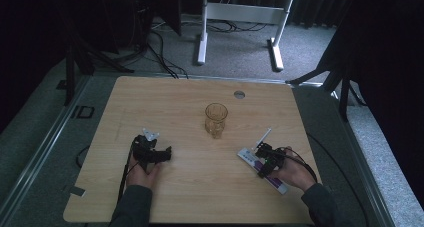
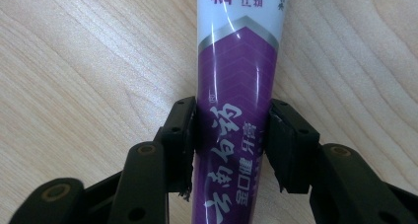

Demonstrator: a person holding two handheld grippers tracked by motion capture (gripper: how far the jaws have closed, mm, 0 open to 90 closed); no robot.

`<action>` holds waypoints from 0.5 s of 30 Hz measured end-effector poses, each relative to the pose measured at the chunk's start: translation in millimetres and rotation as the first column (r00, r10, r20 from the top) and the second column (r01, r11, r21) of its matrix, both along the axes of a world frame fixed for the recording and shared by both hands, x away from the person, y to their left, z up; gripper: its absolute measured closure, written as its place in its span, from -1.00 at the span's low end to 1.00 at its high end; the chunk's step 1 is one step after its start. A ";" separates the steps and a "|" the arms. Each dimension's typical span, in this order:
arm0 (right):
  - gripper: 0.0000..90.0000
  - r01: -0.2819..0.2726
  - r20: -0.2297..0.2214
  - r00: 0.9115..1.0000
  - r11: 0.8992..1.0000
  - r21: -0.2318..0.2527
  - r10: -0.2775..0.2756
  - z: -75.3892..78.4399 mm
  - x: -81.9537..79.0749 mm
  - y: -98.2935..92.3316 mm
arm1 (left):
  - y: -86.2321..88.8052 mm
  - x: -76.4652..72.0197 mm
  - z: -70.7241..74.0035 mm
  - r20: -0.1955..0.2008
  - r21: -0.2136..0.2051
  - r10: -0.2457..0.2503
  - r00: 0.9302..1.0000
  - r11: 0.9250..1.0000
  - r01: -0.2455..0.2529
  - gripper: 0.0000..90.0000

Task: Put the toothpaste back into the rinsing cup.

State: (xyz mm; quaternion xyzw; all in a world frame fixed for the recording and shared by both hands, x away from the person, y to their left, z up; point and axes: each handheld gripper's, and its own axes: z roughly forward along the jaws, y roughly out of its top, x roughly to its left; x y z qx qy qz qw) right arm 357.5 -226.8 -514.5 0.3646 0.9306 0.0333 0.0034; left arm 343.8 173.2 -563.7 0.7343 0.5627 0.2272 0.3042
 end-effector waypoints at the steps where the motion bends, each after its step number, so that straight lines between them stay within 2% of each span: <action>1: 0.27 0.000 0.000 1.000 1.000 0.000 0.000 0.0 0.1 0.0 | 0.0 0.0 0.0 0.000 0.000 0.000 1.000 1.000 0.000 -0.78; 15: 0.28 0.003 -0.003 1.000 1.000 -0.006 -0.003 -1.8 0.8 1.2 | 0.0 0.0 0.0 0.000 0.000 0.000 1.000 1.000 0.000 -0.78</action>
